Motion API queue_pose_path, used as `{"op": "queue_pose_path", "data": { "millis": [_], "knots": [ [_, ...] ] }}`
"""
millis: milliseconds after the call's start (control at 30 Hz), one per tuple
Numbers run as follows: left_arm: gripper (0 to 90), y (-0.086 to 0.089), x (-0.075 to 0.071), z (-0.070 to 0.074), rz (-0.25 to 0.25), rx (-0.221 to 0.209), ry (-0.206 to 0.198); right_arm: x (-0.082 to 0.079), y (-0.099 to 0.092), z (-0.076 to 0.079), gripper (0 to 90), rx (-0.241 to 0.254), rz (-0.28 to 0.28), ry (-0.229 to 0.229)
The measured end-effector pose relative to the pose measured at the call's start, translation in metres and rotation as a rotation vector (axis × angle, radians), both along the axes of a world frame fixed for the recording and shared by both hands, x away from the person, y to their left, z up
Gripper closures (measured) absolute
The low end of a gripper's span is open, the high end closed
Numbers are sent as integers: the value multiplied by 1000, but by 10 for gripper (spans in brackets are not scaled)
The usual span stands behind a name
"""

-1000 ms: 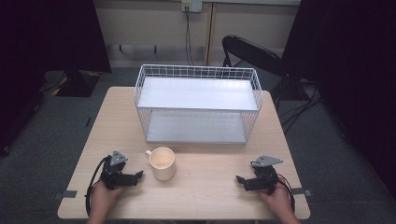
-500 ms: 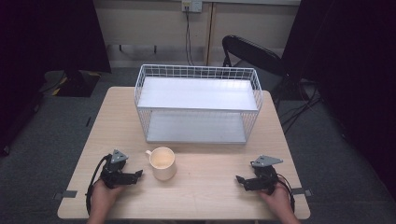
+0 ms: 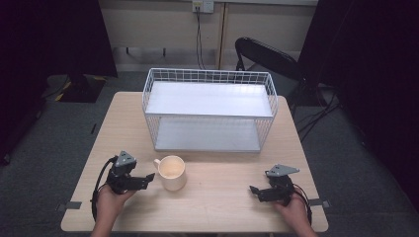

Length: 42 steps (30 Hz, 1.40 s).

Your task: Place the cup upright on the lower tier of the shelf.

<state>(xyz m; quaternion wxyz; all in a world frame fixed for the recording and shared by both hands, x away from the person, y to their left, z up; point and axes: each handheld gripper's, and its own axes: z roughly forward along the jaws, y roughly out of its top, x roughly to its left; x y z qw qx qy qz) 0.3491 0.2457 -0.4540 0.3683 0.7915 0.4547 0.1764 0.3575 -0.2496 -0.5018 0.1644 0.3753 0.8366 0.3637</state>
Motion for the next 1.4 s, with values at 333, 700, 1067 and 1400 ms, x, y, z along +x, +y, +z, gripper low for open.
{"op": "queue_pose_path", "data": {
  "millis": [333, 700, 1067, 1400],
  "knots": [
    [165, -15, -1, 13, -38, 15, -12, 0, 0, 0, 120, 0, 0, 0],
    [166, -10, -2, 26, -23, -19, -26, 0, 0, 0, 120, 0, 0, -1],
    [166, -19, -5, 42, -45, -52, -30, 0, 0, 0, 121, 0, 0, -1],
    [164, -34, -5, 44, -71, -54, -8, 0, 0, 0, 120, 0, 0, -1]
  ]
}}
